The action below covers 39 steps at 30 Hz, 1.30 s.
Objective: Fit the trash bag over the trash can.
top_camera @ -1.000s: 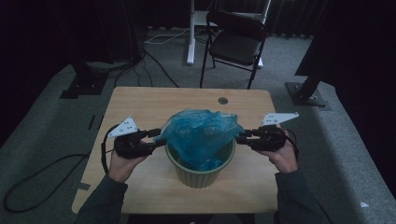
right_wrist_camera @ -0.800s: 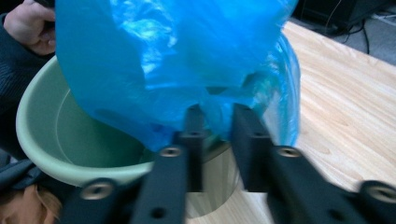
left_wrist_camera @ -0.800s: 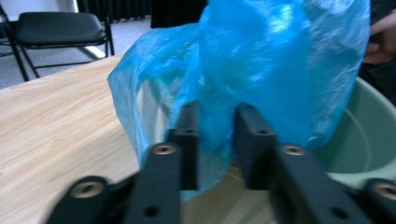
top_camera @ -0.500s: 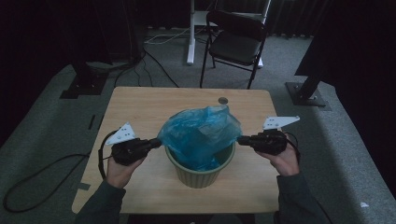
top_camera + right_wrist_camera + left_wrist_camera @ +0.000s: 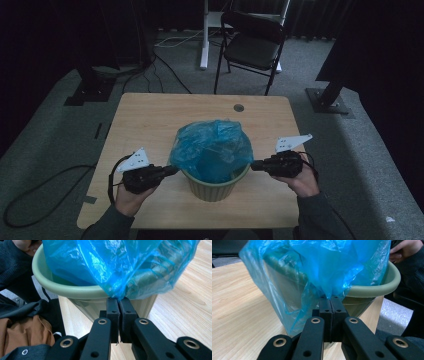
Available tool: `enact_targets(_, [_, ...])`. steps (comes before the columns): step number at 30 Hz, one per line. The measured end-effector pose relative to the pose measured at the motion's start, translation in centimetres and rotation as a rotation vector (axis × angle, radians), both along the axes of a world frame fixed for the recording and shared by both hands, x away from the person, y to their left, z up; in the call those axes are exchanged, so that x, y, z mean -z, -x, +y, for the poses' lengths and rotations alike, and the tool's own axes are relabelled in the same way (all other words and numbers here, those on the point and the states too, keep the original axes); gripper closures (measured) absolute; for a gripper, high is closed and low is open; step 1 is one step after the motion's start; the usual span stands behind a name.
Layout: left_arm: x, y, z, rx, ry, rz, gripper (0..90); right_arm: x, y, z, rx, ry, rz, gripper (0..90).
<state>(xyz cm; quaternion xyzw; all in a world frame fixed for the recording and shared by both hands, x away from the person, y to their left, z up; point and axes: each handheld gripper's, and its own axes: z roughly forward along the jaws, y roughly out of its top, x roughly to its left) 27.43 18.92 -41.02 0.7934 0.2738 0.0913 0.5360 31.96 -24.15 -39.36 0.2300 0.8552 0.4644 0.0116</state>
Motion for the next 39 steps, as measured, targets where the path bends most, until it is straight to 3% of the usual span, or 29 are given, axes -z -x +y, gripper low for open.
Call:
enact_targets(12, [-0.8, -2.4, -0.1, -0.058, 0.033, -0.004, 89.3, 0.3, -1.6, 1.0, 0.06, -0.003, -0.012, 88.3])
enact_targets(17, [-0.5, -2.2, -0.5, -0.044, 0.039, -0.012, 89.3, 0.8, -2.0, 1.4, 0.067, -0.022, -0.001, 88.3])
enact_targets(21, [-0.1, -1.8, -0.7, -0.033, 0.02, -0.019, 89.3, 1.3, -1.8, 1.9, 0.051, -0.004, 0.007, 88.3])
enact_targets(31, [1.7, -2.5, -1.4, -0.034, -0.059, 0.028, 89.4, 2.3, -2.3, 2.7, 0.045, 0.044, 0.036, 88.4])
enact_targets(39, [2.4, -3.3, -0.4, -0.09, -0.06, 0.085, 89.2, 3.3, -3.0, 2.1, 0.08, 0.048, 0.073, 88.8])
